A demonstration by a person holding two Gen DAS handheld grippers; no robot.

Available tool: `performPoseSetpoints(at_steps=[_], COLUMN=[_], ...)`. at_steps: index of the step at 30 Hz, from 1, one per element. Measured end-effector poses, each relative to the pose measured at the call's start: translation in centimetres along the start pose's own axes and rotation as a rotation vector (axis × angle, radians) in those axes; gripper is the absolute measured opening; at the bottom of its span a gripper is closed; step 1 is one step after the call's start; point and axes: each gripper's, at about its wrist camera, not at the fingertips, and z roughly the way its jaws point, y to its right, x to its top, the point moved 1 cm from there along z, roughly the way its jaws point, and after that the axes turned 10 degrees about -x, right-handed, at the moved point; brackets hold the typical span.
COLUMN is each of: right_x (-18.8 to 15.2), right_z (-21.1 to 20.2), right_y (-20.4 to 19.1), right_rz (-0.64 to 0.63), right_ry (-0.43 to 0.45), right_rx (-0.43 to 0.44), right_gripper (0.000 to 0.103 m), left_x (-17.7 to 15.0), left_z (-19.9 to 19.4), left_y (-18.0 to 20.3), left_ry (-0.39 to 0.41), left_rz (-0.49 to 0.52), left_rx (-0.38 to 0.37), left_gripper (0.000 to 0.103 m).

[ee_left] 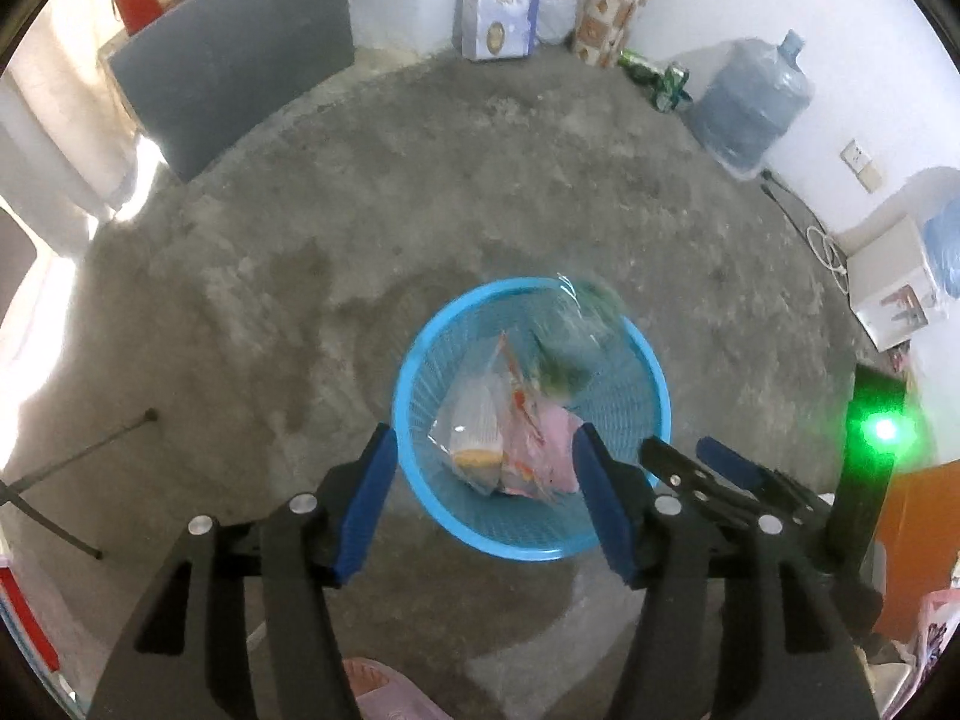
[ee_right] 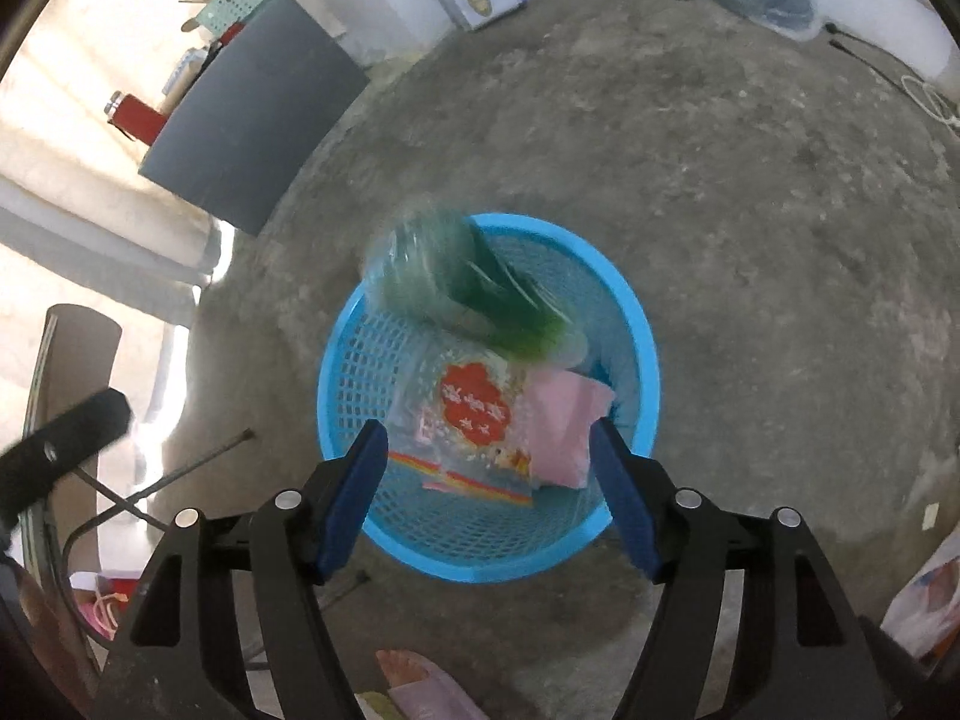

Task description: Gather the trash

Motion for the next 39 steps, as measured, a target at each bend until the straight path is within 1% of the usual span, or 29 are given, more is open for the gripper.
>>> performPoseSetpoints(at_steps=[4, 9, 12, 14, 18, 21, 23, 25, 27, 28, 29, 31, 32, 33, 35, 36, 37, 39], right_x=[-0.7, -2.2, -3.3, -4.3, -6.1, -7.9, -9.1, -10.5, -12.0, -12.7, -13.5, -14.9, -15.6, -16.3, -17.5, -18.1, -18.6, -19.9], right_z=[-1.5, -3.7, -5.3, -7.0, -10.1, -12.9, -14.6, -16.3, -17.6, -18.1, -18.5, -19.3, -19.9, -20.3, -21.6, -22.4, -22.9, -24.2], right_y=[0.6, 1.6, 2.1, 2.3, 1.9, 0.7, -0.3, -1.4, -2.7, -3.4, -4.4, -6.4, -7.7, -8.7, -10.8, -11.9, -12.5, -14.4], right_rz=[-0.01, -0.017, -0.009, -0.007, -0.025, -0.068, -0.105, -0.131, -0.164, -0.186, -0.216, -0.287, -0.332, -0.37, -0.435, -0.466, -0.487, -0.537], right_ry=[0.027, 0.06, 0.071, 0.084, 0.13, 0.17, 0.201, 0.224, 0.244, 0.252, 0.261, 0.281, 0.294, 0.305, 0.339, 0.367, 0.389, 0.444], right_rx=[-0.01, -0.011, -0.012, -0.004, 0.014, 0.028, 0.041, 0.057, 0.082, 0.091, 0.093, 0.077, 0.071, 0.071, 0.075, 0.073, 0.071, 0.062], right_gripper=[0.067, 0.067, 0.067, 0.067, 0.07, 0.074, 0.078, 0.082, 0.085, 0.087, 0.089, 0.09, 0.09, 0.091, 0.095, 0.095, 0.095, 0.095], left_x=[-0.4, -1.5, -3.1, -4.4, -8.0, -12.2, -15.3, -19.2, -22.1, -24.1, -25.5, -28.4, -29.4, -30.8, -33.2, -34.4, -35.9, -38.0], left_z=[-2.7, -6.7, -10.2, -12.5, -17.0, -20.5, -22.8, -25.3, -27.1, -28.4, -29.2, -31.0, -31.5, -32.4, -33.9, -34.5, -35.4, -36.6], left_y=[0.2, 1.0, 1.3, 1.1, 0.6, 0.2, -0.4, -1.7, -2.7, -3.6, -4.2, -5.6, -6.0, -6.6, -7.4, -7.8, -8.2, -9.1], left_ry=[0.042, 0.096, 0.14, 0.165, 0.215, 0.238, 0.267, 0.306, 0.333, 0.355, 0.368, 0.401, 0.41, 0.425, 0.465, 0.486, 0.515, 0.563], left_rz=[-0.013, 0.003, 0.004, -0.008, -0.025, -0.033, -0.045, -0.092, -0.116, -0.142, -0.162, -0.195, -0.203, -0.213, -0.228, -0.24, -0.259, -0.291], left_rx=[-0.012, -0.041, -0.066, -0.097, -0.136, -0.141, -0.144, -0.117, -0.108, -0.094, -0.078, -0.029, -0.001, 0.047, 0.095, 0.114, 0.141, 0.175], left_gripper=[0.064, 0.068, 0.072, 0.075, 0.078, 0.079, 0.084, 0.086, 0.086, 0.087, 0.087, 0.088, 0.088, 0.088, 0.089, 0.09, 0.093, 0.098])
